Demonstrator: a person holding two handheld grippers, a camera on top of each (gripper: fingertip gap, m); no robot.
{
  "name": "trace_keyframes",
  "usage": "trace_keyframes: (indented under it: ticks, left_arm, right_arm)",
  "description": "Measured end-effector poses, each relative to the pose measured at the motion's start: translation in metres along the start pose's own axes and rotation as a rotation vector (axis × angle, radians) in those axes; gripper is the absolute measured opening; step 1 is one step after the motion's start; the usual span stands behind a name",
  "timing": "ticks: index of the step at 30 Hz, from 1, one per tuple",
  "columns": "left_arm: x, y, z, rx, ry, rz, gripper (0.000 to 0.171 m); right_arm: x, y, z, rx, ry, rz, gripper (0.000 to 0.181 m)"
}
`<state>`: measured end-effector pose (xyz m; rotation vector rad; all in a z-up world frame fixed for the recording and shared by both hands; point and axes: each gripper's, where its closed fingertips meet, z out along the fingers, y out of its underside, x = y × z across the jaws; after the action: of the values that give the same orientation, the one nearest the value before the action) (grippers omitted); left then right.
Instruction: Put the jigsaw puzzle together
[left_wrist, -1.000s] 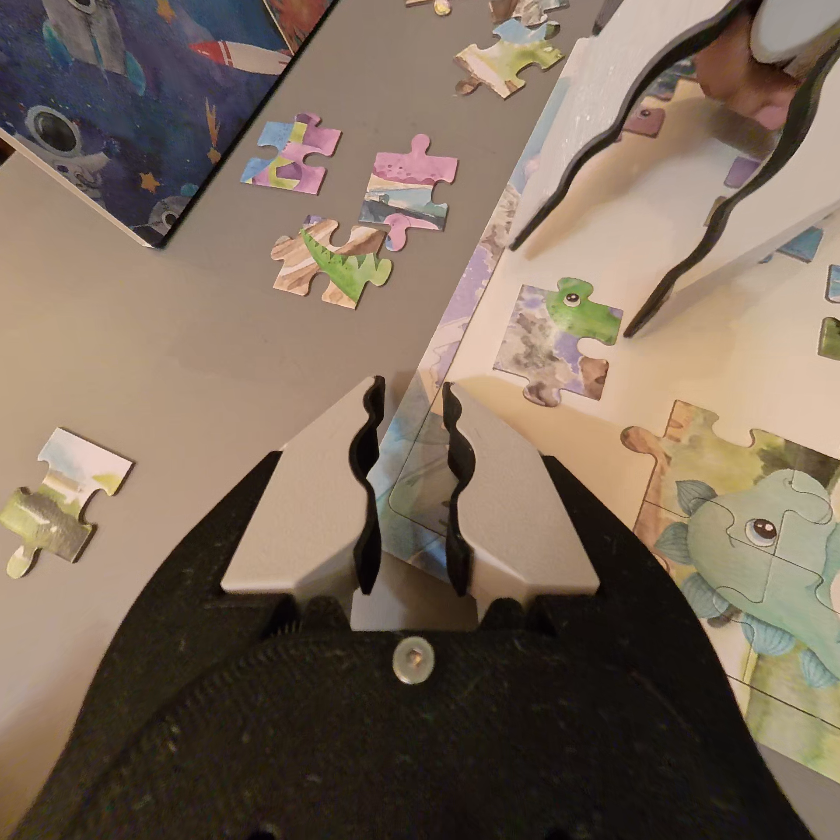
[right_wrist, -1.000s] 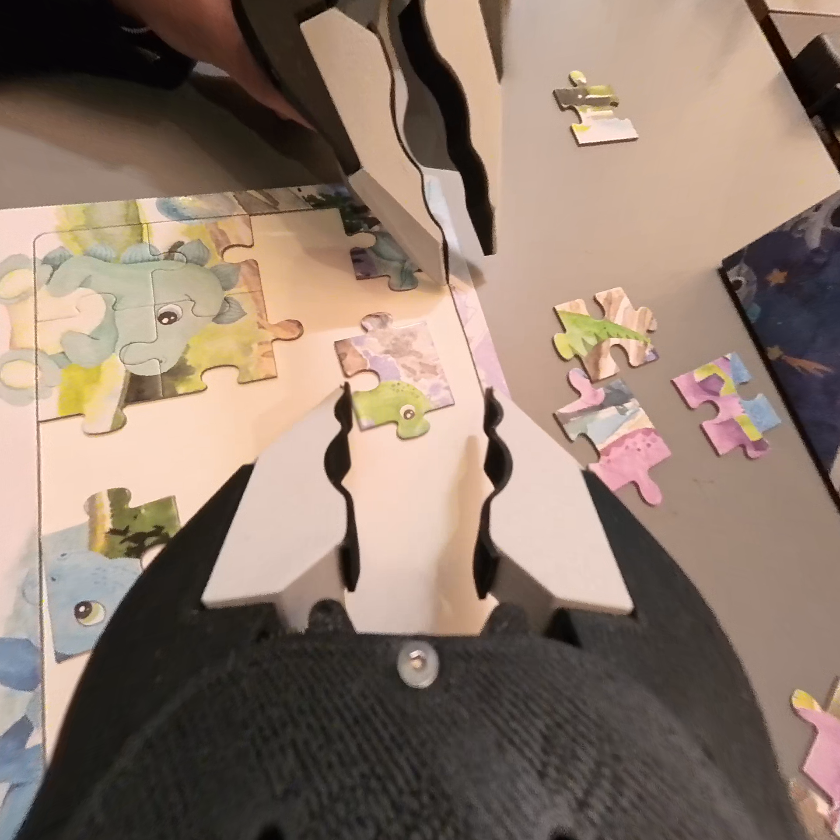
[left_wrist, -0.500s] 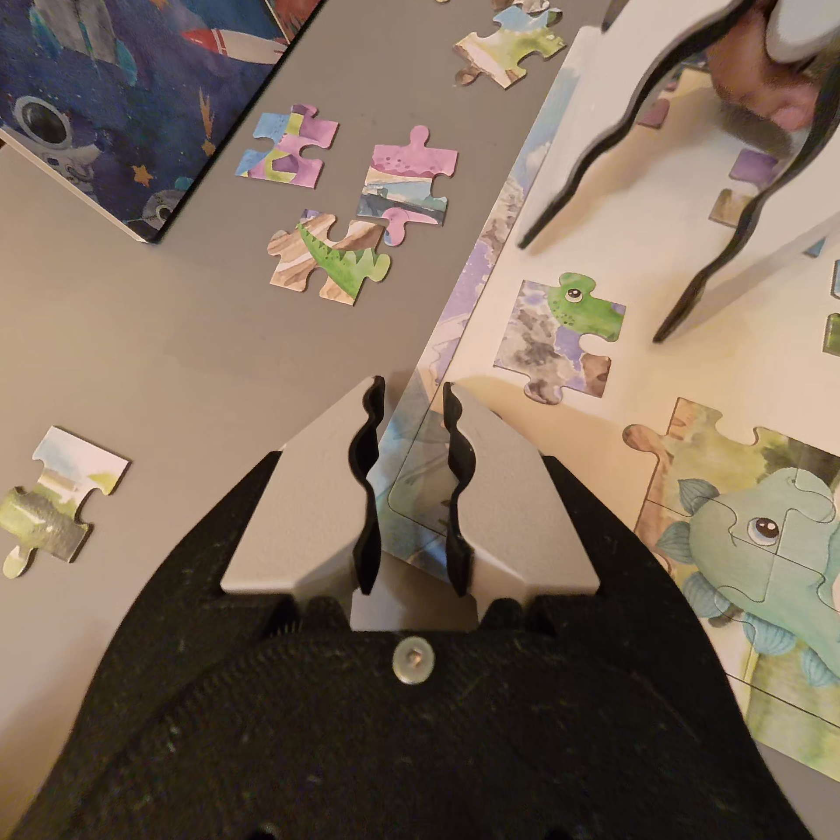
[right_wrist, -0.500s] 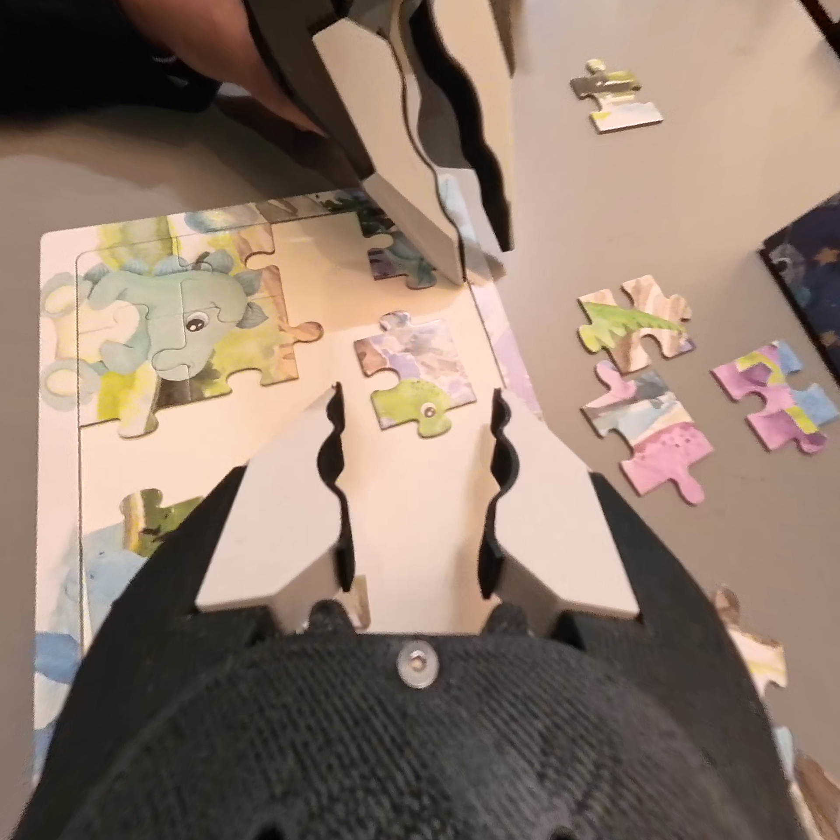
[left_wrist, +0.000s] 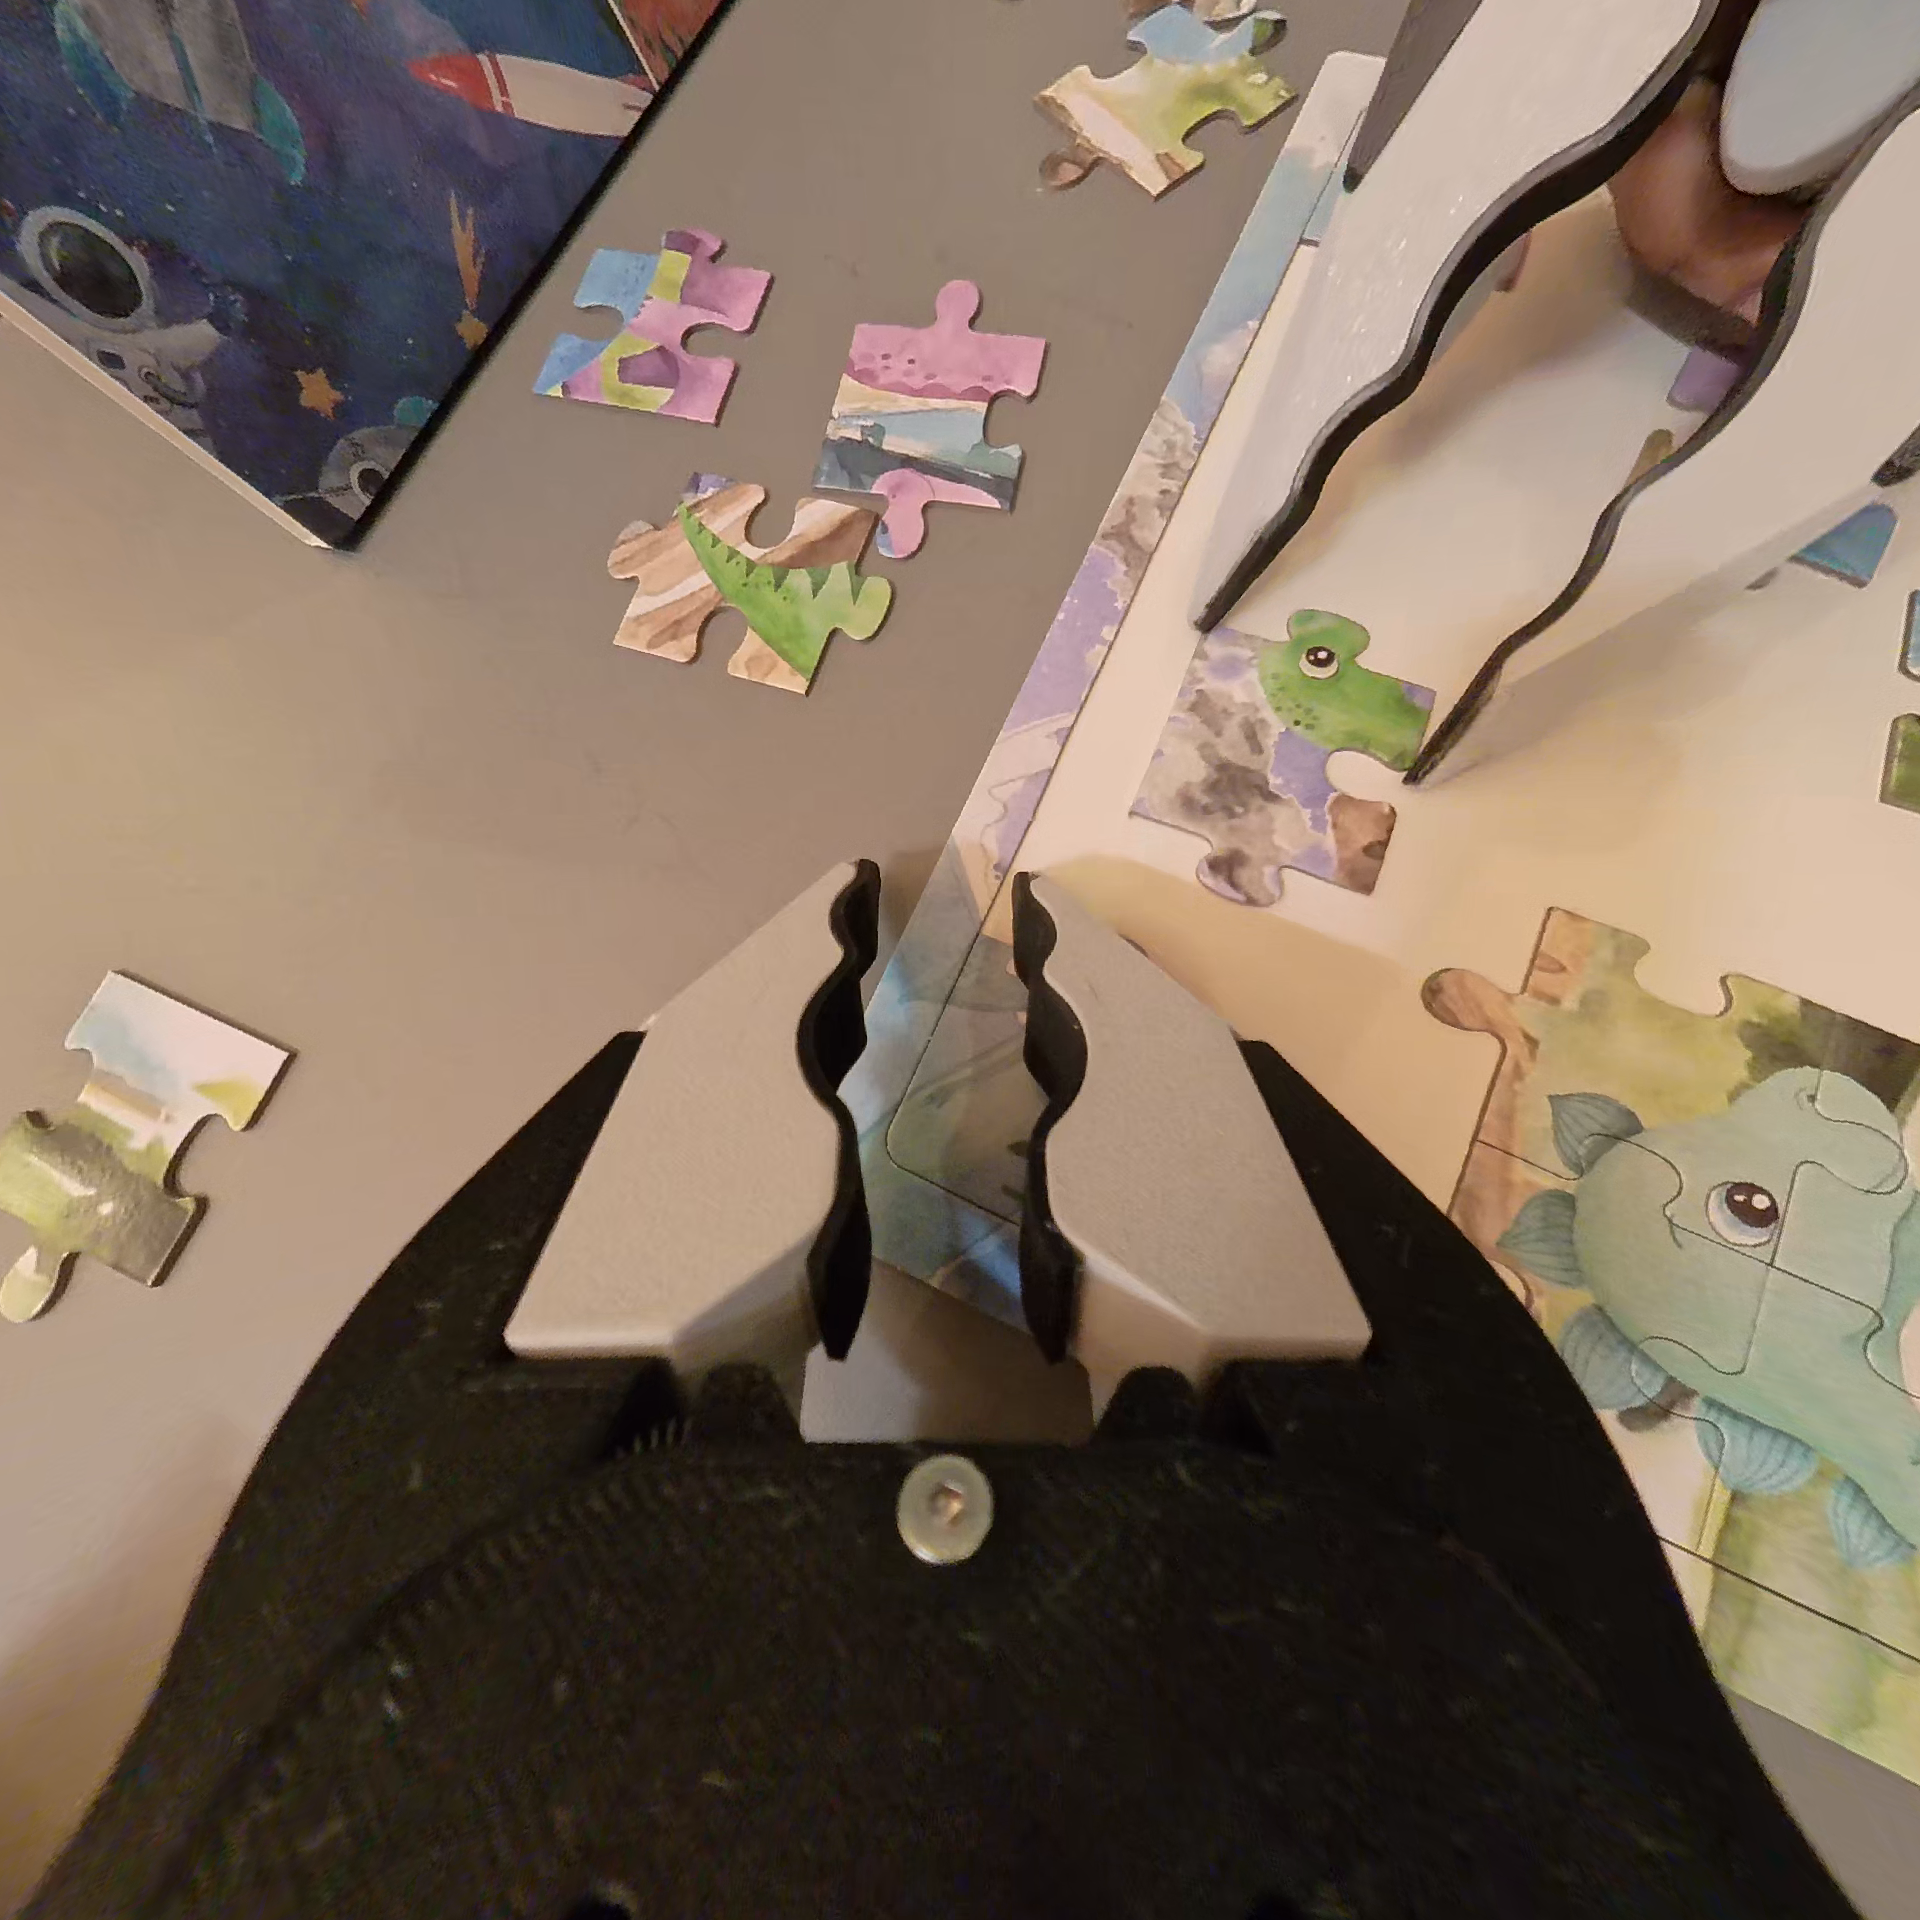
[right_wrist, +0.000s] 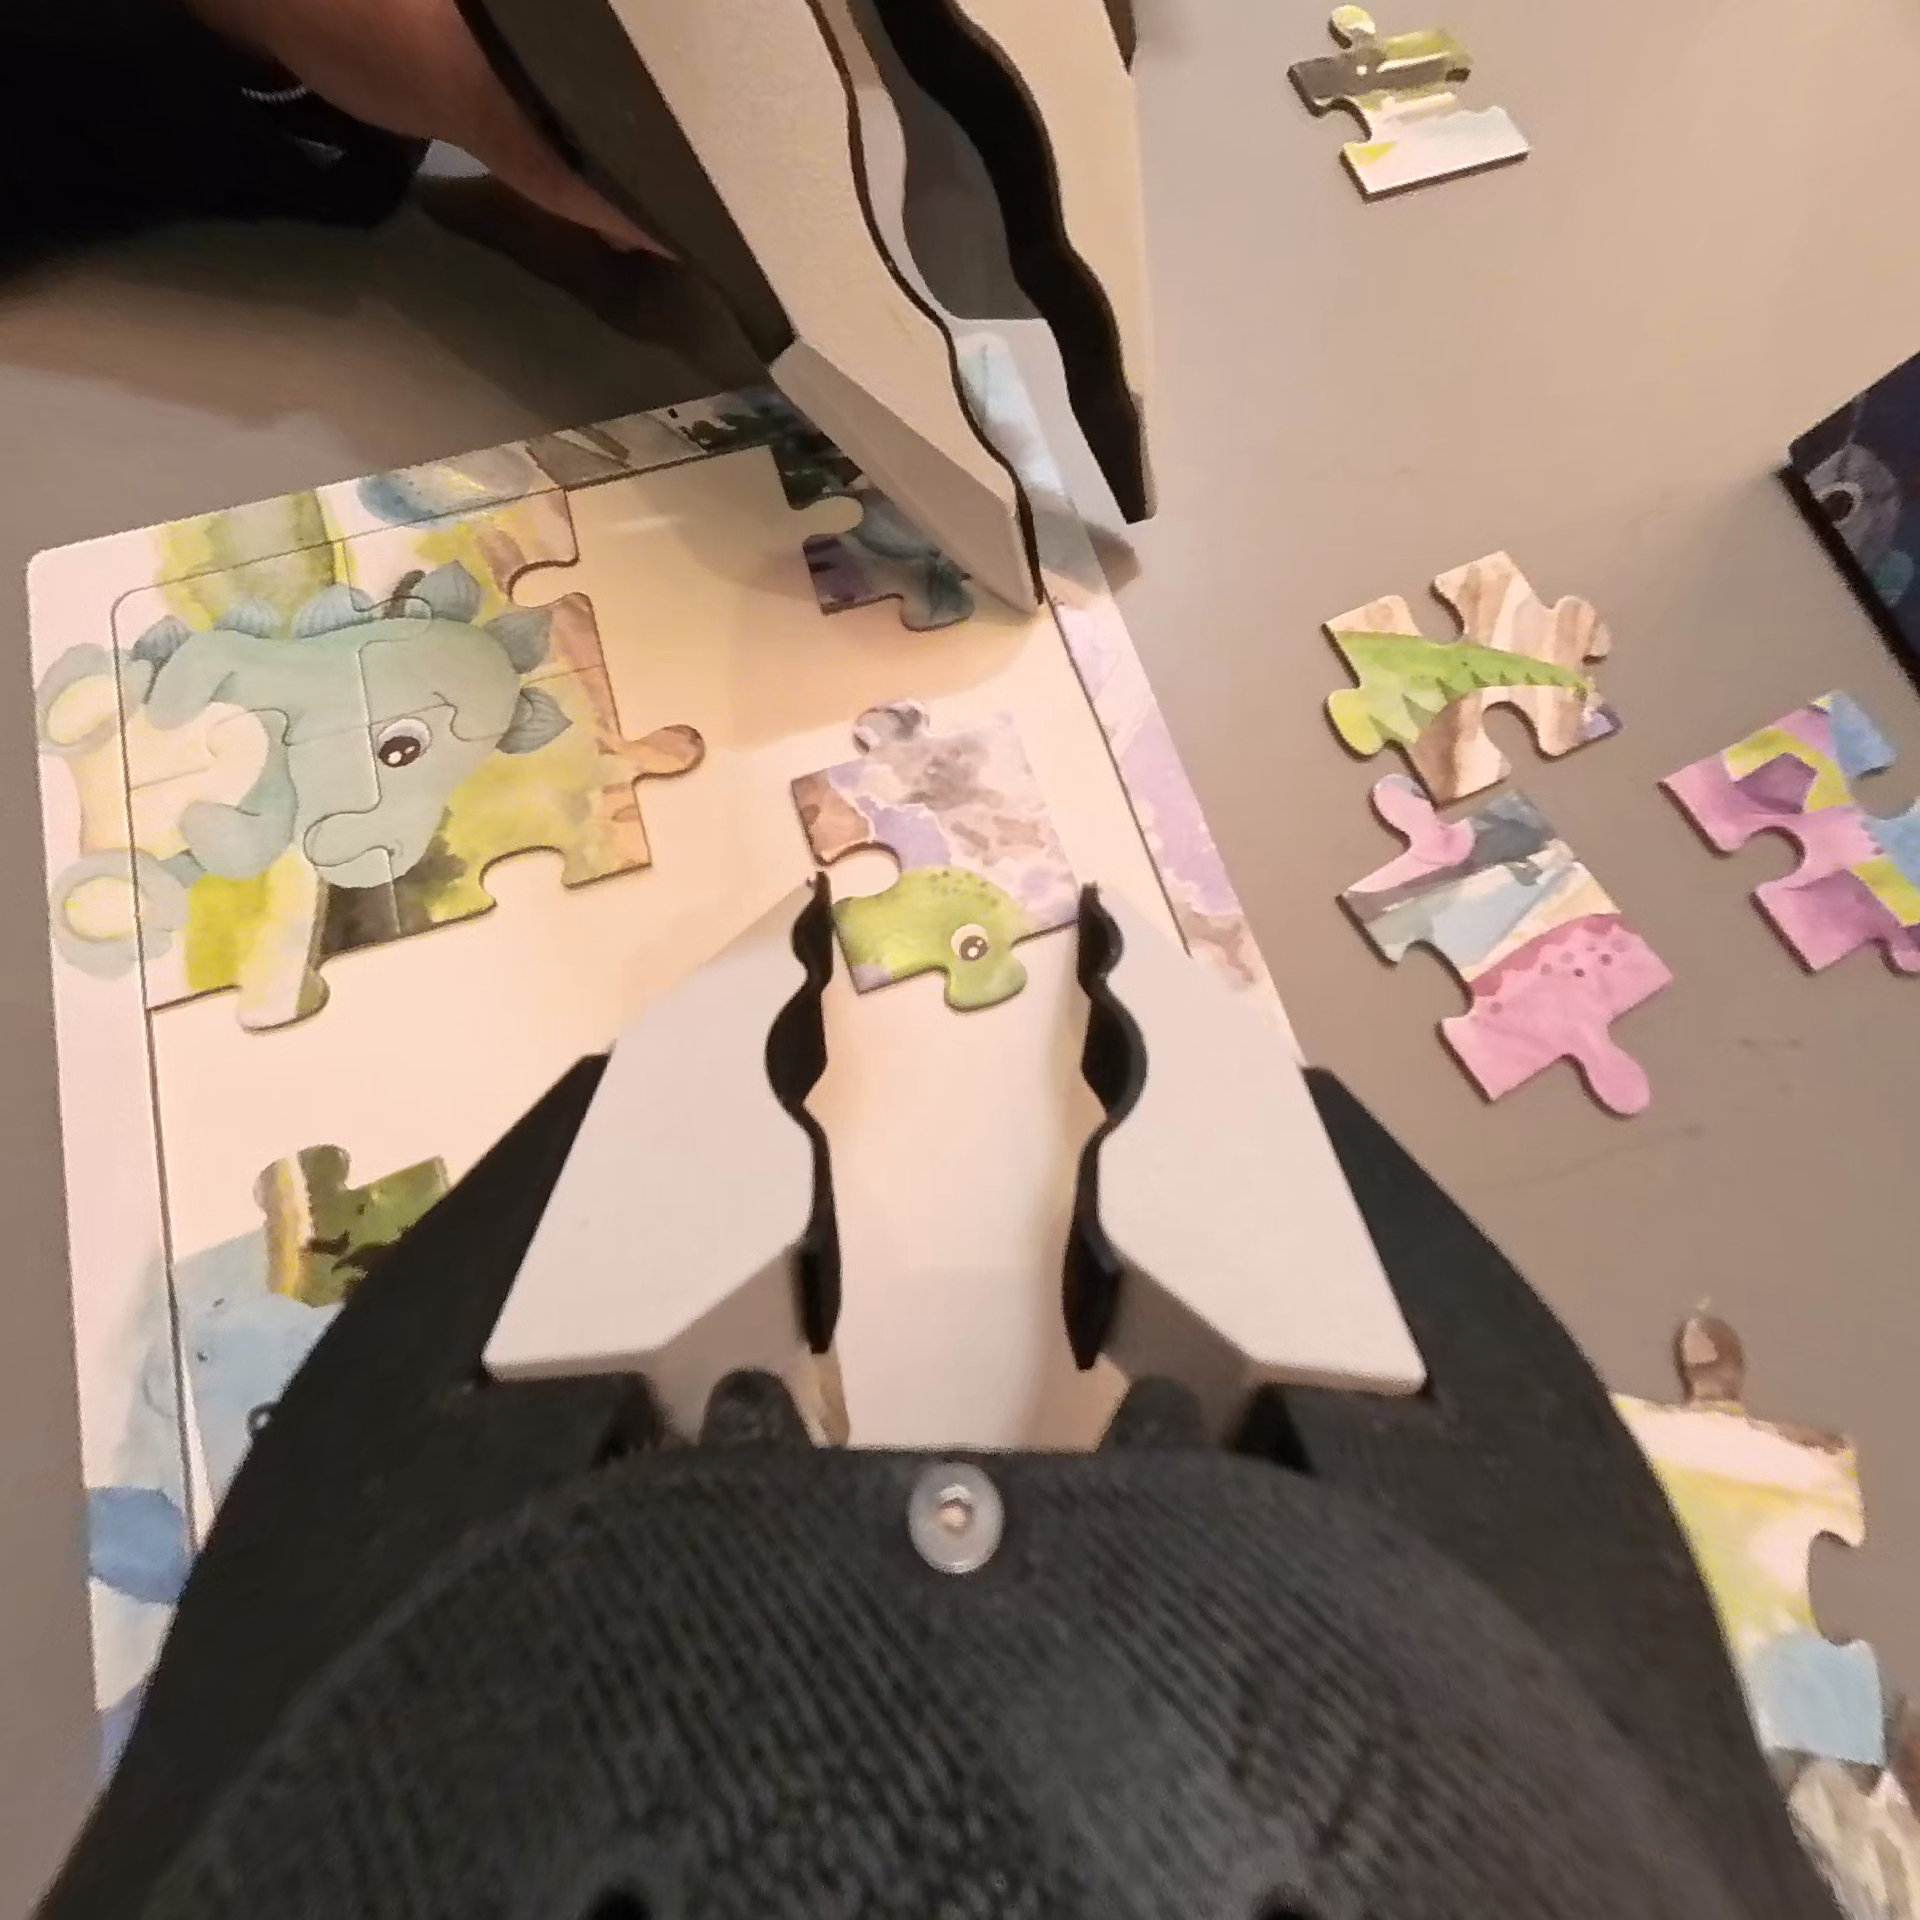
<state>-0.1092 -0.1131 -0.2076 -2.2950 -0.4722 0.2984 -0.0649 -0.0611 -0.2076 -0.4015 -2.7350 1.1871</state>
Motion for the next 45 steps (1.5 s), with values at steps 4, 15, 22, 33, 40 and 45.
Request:
trace_keyframes:
  ticks: [4,15,22,33,40,45]
  left_arm:
    - [0.0,0.0,0.0,0.0,0.002,-0.002,0.023]
    - [0.0,0.0,0.0,0.0,0.003,-0.004,0.023]
    - [0.0,0.0,0.0,-0.001,0.005,-0.006,0.023]
    - [0.0,0.0,0.0,-0.001,0.007,-0.009,0.023]
    - [0.0,0.0,0.0,-0.001,0.009,-0.011,0.023]
    - [0.0,0.0,0.0,-0.001,0.008,-0.01,0.023]
  right_arm:
    - [0.006,0.003,-0.003,-0.008,0.025,0.007,0.046]
    - [0.015,0.003,-0.009,-0.011,0.102,-0.066,0.047]
    - [0.028,0.005,-0.026,0.019,0.142,-0.027,0.05]
    - [0.013,0.004,-0.023,0.041,0.051,-0.001,0.053]
    - [0.01,0.008,-0.014,0.007,0.039,-0.007,0.052]
    - [0.01,0.01,-0.013,0.003,0.039,-0.002,0.051]
